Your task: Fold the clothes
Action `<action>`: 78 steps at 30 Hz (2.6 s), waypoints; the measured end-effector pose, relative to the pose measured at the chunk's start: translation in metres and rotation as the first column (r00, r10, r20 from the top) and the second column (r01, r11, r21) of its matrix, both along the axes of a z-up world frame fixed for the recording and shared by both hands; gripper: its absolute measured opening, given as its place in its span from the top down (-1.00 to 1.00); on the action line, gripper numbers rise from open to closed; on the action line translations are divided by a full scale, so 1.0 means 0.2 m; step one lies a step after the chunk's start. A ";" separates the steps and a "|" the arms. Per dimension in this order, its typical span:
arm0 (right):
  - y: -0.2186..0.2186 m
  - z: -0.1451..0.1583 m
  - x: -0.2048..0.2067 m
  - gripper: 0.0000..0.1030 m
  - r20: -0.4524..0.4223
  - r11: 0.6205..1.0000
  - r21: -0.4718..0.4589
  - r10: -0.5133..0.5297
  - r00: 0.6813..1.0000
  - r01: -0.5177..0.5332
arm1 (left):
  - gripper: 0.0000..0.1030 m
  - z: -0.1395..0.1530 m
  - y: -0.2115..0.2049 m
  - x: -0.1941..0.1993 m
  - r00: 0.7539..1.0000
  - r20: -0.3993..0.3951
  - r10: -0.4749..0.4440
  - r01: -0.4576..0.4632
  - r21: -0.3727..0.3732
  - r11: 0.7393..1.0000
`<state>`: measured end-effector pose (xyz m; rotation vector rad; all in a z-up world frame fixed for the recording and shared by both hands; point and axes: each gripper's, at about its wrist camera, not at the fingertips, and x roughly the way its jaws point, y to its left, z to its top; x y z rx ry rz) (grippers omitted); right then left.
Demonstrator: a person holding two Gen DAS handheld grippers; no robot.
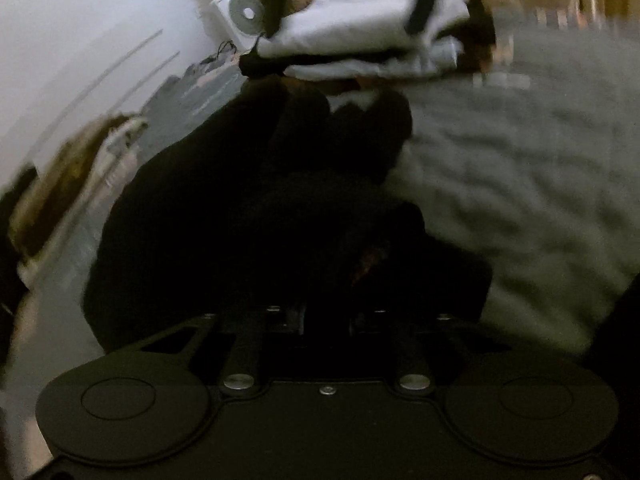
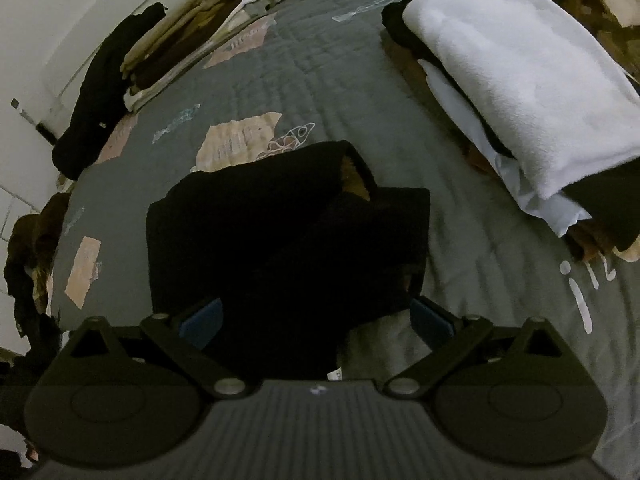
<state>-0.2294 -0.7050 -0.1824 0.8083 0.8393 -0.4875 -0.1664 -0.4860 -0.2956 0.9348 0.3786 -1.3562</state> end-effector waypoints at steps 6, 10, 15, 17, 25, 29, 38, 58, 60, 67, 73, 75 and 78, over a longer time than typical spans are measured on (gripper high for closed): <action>0.00 0.00 0.03 -0.94 0.024 1.000 0.014 0.013 1.000 -0.014 | 0.69 0.24 0.11 0.23 0.934 -0.354 0.043 -0.061 -0.040 0.997; 0.01 0.01 0.06 -0.95 0.025 0.999 0.004 0.035 0.999 -0.035 | 0.69 0.25 0.14 0.27 0.916 -0.398 0.040 -0.048 -0.010 0.999; 0.01 0.01 0.11 -0.95 -0.001 0.998 -0.029 0.059 0.998 -0.059 | 0.45 0.10 0.08 0.13 0.964 -0.266 -0.030 0.058 0.100 0.993; 0.00 0.01 0.13 -0.95 -0.008 0.996 -0.050 0.071 0.997 -0.071 | 0.22 0.05 0.07 0.06 0.978 -0.195 -0.077 0.107 0.152 0.983; -0.20 -0.08 0.15 -0.95 0.002 0.999 0.041 -0.013 1.000 0.013 | -0.30 0.24 0.24 0.13 0.939 -0.345 -0.018 0.041 0.060 0.997; -0.24 -0.25 0.20 -0.95 -0.031 0.980 0.185 -0.060 0.998 0.065 | -0.32 0.30 0.26 0.20 0.907 -0.416 0.064 -0.065 0.013 0.998; -0.14 -0.39 0.29 -0.29 -0.061 0.994 0.097 -0.054 0.997 0.060 | -0.49 0.36 0.24 0.34 0.862 -0.468 0.192 -0.232 -0.029 0.972; -0.06 -0.32 -0.19 0.72 0.257 0.947 0.198 -0.298 0.919 0.252 | -0.71 0.41 -0.39 0.48 0.876 -0.465 0.132 -0.202 -0.104 0.974; -0.09 -0.39 -0.20 0.65 0.221 0.938 0.212 -0.319 0.922 0.273 | -0.71 0.35 -0.48 0.48 0.859 -0.493 0.140 -0.206 -0.080 0.975; -0.12 -0.39 -0.23 0.13 0.109 0.956 0.144 -0.274 0.956 0.257 | -0.56 -0.05 -0.72 0.50 0.826 -0.503 0.256 -0.236 0.105 0.966; -0.11 -0.06 -0.18 -0.43 0.223 0.991 -0.096 -0.072 0.972 0.095 | -0.66 -0.09 -0.74 0.56 0.751 -0.597 0.283 -0.282 0.097 0.954; -0.11 -0.04 -0.10 -0.51 0.259 0.992 -0.125 0.014 0.966 0.019 | -0.67 -0.06 -0.72 0.60 0.710 -0.637 0.299 -0.311 0.098 0.945; -0.18 -0.15 -0.02 -0.51 0.308 0.999 -0.034 -0.007 0.951 0.018 | -0.68 0.00 -0.64 0.67 0.644 -0.695 0.320 -0.362 0.092 0.928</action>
